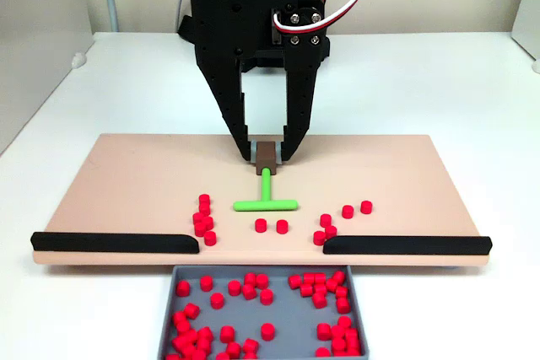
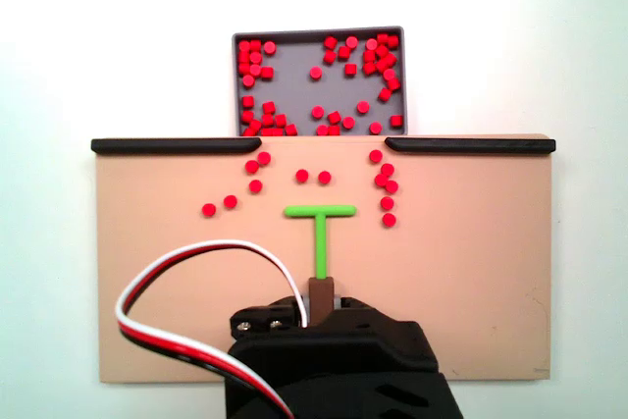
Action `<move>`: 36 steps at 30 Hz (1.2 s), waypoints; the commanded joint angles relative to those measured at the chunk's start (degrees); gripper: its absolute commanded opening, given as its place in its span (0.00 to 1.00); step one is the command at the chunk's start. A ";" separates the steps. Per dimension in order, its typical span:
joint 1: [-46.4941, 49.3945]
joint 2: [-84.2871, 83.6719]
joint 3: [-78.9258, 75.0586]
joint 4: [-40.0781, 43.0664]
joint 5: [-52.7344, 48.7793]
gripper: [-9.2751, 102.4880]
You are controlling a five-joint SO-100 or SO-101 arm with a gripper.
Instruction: Push granules from bottom to the grey container
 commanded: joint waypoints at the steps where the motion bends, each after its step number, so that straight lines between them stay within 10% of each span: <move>1: 0.18 -1.23 -2.11 -0.44 -0.70 0.08; 36: 0.79 -16.17 -20.92 0.26 -0.70 0.08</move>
